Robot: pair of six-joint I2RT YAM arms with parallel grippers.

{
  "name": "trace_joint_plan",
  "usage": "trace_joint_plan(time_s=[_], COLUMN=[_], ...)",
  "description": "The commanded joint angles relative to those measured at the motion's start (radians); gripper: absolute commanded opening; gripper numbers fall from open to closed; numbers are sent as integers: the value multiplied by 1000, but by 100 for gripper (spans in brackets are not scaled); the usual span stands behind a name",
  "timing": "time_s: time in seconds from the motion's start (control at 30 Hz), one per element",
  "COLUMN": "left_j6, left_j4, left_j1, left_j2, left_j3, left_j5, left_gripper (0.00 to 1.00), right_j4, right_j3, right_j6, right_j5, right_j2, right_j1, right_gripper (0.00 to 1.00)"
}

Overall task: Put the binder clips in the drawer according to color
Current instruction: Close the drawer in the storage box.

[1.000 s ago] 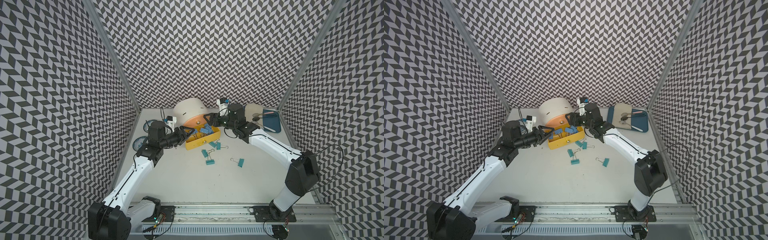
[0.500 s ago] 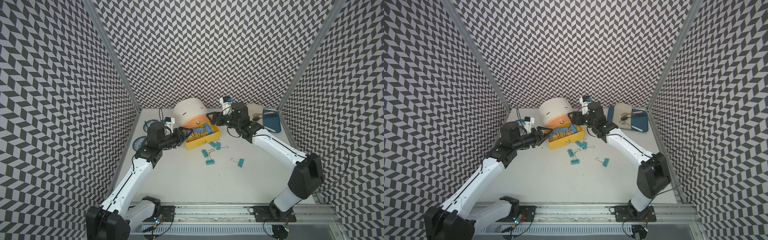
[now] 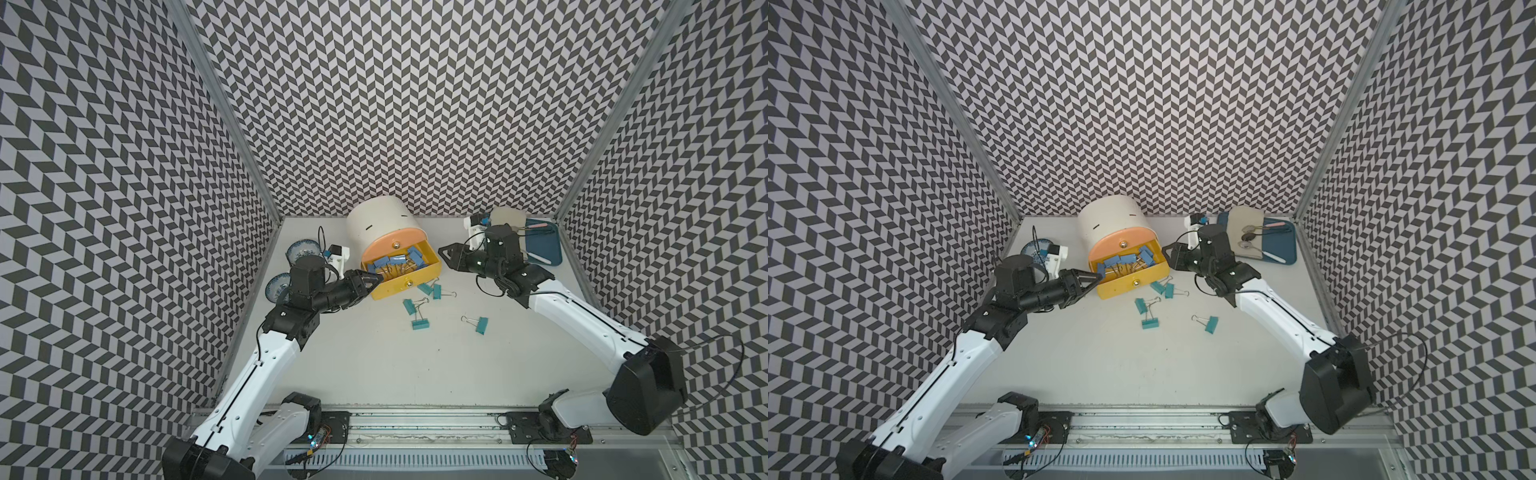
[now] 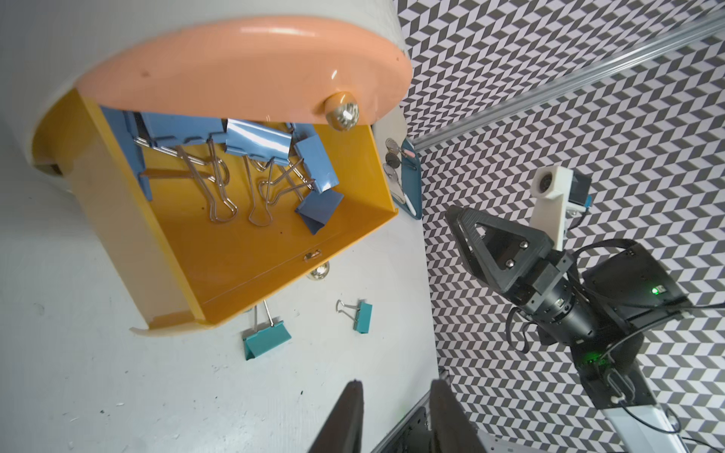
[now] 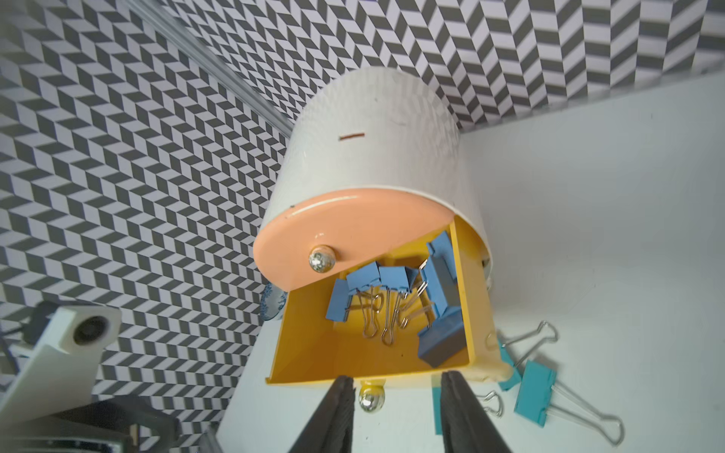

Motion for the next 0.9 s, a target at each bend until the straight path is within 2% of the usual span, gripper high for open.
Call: trace_joint_plan(time_s=[0.0,0.13,0.3,0.6,0.87], left_j6=[19,-18,-103,-237,-228], left_j4=[-19,-5,62,240,289], left_j1=[-6,-6,-7,-9,-9], left_j2=[-55,-121,-180,-198,-106], left_j3=[-47,-122,-221,-373,-319], left_j5=[48,53,20,-19,-17], left_gripper=[20,0,0,0,0], right_j4=[-22,-22,-32,38,67], right_j3=[-40,-116,-142,-126,-108], right_j6=[54,74,58,64,69], right_j5=[-43,-68,-91,-133,-146], right_j2=[-50,-81,-84,21,42], right_j1=[7,18,17,6,5], right_gripper=[32,19,0,0,0])
